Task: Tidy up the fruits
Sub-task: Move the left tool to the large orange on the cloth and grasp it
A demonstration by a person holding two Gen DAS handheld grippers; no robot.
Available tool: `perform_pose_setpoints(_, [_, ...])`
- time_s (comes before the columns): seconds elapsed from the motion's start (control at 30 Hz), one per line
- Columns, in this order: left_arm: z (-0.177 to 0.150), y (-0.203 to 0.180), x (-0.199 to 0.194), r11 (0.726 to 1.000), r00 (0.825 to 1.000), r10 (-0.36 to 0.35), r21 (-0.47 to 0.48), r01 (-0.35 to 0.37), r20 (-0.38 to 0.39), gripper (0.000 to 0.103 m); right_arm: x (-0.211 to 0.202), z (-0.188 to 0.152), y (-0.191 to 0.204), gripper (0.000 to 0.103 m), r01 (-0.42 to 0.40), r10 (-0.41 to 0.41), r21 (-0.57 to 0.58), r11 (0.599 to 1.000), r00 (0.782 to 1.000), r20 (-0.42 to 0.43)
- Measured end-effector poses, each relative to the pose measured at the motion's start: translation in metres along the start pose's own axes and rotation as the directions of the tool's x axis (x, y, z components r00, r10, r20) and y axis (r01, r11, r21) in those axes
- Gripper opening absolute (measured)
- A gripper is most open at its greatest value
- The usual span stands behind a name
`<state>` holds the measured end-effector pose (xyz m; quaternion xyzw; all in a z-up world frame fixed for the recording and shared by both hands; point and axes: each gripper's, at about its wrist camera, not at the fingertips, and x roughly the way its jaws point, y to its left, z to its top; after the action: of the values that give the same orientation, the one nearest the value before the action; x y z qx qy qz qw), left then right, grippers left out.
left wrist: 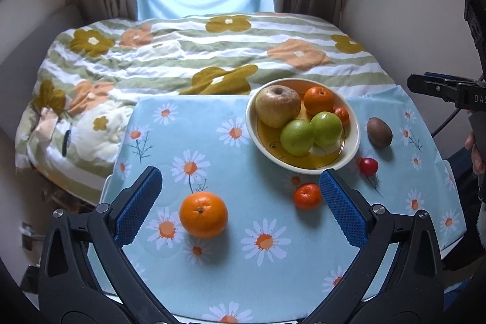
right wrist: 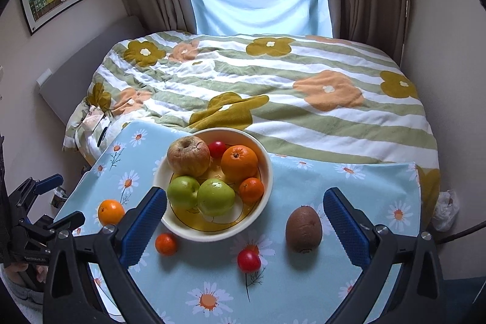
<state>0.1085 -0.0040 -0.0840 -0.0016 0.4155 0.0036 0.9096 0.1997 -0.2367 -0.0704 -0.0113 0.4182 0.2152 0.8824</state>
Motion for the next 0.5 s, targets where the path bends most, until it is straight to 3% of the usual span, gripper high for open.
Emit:
perform_pose_setpoints(0.23, [-0.016, 0.01, -0.018, 0.999, 1.0, 0.024, -0.04, -0.024, 0.009, 0.103, -0.023, -0.02, 0.014, 0.103, 0.053, -0.052, -0.046, 0.998, 0.998, 0.019])
perform_pose_setpoints(0.5, [-0.033, 0.026, -0.009, 0.995, 0.999, 0.035, -0.09, -0.038, -0.032, 0.103, -0.013, -0.048, 0.017, 0.103, 0.045, -0.044, 0.021, 0.999, 0.999, -0.03])
